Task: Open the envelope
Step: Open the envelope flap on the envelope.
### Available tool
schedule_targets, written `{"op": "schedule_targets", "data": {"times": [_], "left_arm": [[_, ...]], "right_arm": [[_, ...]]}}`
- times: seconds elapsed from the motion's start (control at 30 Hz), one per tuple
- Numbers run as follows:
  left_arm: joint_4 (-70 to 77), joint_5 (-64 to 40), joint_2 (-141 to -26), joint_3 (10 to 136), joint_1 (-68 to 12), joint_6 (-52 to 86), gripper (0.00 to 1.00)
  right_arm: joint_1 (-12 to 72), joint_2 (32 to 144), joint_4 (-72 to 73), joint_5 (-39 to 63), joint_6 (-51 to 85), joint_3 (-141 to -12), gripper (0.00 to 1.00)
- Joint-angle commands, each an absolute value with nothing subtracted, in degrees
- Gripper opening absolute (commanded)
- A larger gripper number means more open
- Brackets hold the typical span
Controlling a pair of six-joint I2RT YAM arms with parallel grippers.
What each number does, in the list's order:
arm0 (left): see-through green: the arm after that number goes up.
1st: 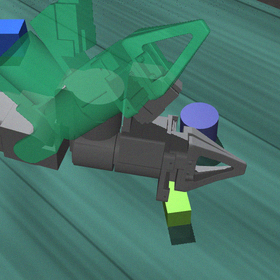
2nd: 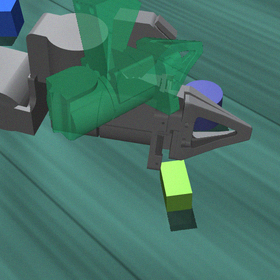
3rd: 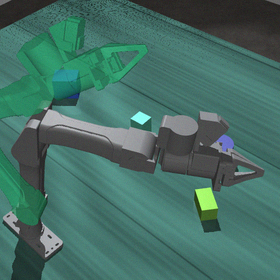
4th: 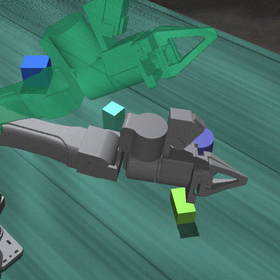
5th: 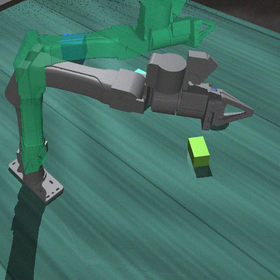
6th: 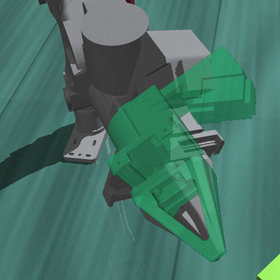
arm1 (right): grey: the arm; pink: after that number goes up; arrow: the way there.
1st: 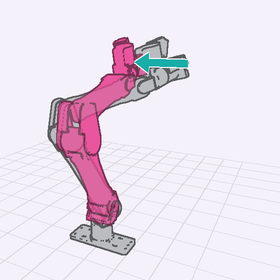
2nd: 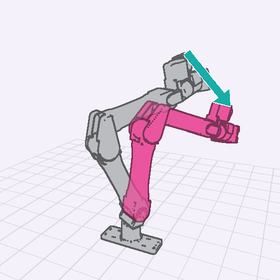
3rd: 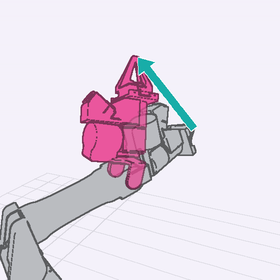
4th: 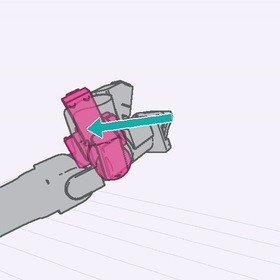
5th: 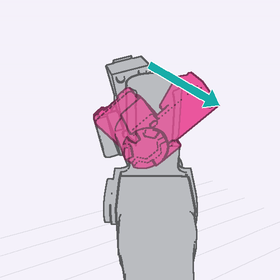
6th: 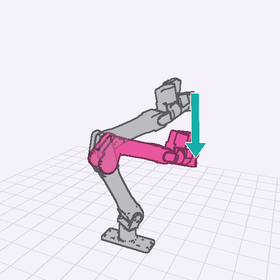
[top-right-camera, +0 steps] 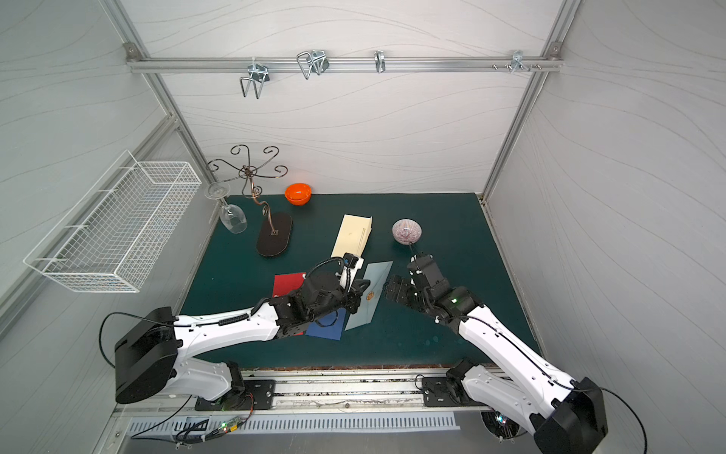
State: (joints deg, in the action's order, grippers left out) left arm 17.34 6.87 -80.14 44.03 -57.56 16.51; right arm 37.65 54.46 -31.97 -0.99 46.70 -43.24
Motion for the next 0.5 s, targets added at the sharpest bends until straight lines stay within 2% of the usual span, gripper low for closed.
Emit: {"op": "schedule_targets", "data": {"times": [0.0,0.47], "left_arm": [[19.22,6.56,-80.85,46.83,-57.83,16.61,0.00],[19.10,6.48,-80.60,46.85,-57.83,16.44,0.00]], "right_arm": [[38.03,54.84,-31.68,-0.57,46.86,-44.91,0.92],[38.14,56.49,-30.47,0.25,46.62,-45.71,0.91]]}}
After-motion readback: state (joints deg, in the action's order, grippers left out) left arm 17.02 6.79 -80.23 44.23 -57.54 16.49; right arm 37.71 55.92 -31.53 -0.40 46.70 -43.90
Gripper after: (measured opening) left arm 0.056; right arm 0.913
